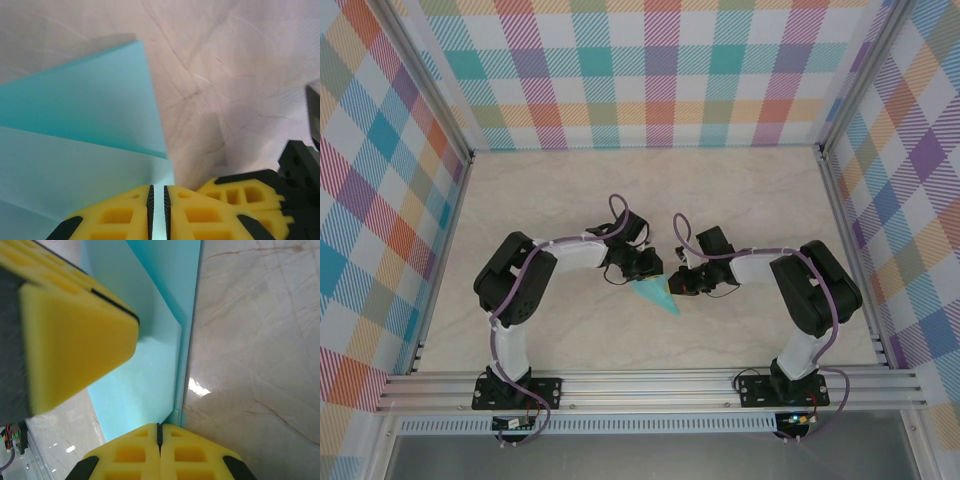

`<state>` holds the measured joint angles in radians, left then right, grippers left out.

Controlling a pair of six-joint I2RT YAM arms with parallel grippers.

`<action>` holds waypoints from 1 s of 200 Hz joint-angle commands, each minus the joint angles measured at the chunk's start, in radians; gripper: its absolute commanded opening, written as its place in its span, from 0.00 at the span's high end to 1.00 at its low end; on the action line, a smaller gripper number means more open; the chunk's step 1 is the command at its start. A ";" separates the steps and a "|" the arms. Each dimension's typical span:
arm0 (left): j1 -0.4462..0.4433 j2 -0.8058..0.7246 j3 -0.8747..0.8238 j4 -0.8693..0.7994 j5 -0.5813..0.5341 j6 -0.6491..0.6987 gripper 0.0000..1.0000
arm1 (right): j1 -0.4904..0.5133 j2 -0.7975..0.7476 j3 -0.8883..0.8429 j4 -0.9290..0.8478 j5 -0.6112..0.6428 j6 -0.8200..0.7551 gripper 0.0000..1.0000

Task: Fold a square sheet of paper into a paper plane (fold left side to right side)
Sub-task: Fourth fold the wing at the center of the table.

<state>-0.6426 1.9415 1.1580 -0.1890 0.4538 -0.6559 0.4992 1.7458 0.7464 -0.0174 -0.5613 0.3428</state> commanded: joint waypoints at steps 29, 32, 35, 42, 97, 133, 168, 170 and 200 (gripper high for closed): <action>0.041 0.046 -0.048 0.020 -0.018 0.029 0.85 | 0.016 0.057 -0.019 -0.100 0.089 -0.039 1.00; 0.042 0.049 -0.051 0.022 -0.018 0.029 0.85 | 0.017 0.056 -0.019 -0.099 0.089 -0.040 1.00; 0.041 0.050 -0.053 0.021 -0.018 0.030 0.85 | 0.016 0.054 -0.019 -0.100 0.088 -0.039 1.00; 0.042 0.054 -0.057 0.024 -0.019 0.029 0.85 | 0.017 0.053 -0.019 -0.098 0.084 -0.038 1.00; 0.041 0.048 -0.129 0.061 -0.021 0.018 0.87 | 0.016 -0.034 0.032 -0.144 0.066 -0.033 0.89; 0.040 0.042 -0.168 0.087 -0.022 0.006 0.87 | 0.016 -0.178 0.077 -0.259 0.135 -0.055 0.78; 0.040 0.037 -0.174 0.091 -0.024 0.004 0.88 | 0.021 -0.243 0.047 -0.259 0.051 -0.038 0.76; 0.040 0.037 -0.173 0.092 -0.024 0.005 0.88 | 0.022 -0.241 0.045 -0.252 0.038 -0.032 0.77; 0.040 0.030 -0.173 0.090 -0.026 0.004 0.88 | 0.053 -0.170 0.024 -0.170 -0.063 0.019 0.82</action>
<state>-0.6098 1.9343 1.0325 0.0044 0.4969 -0.6575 0.5247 1.5192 0.7918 -0.2249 -0.5156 0.3271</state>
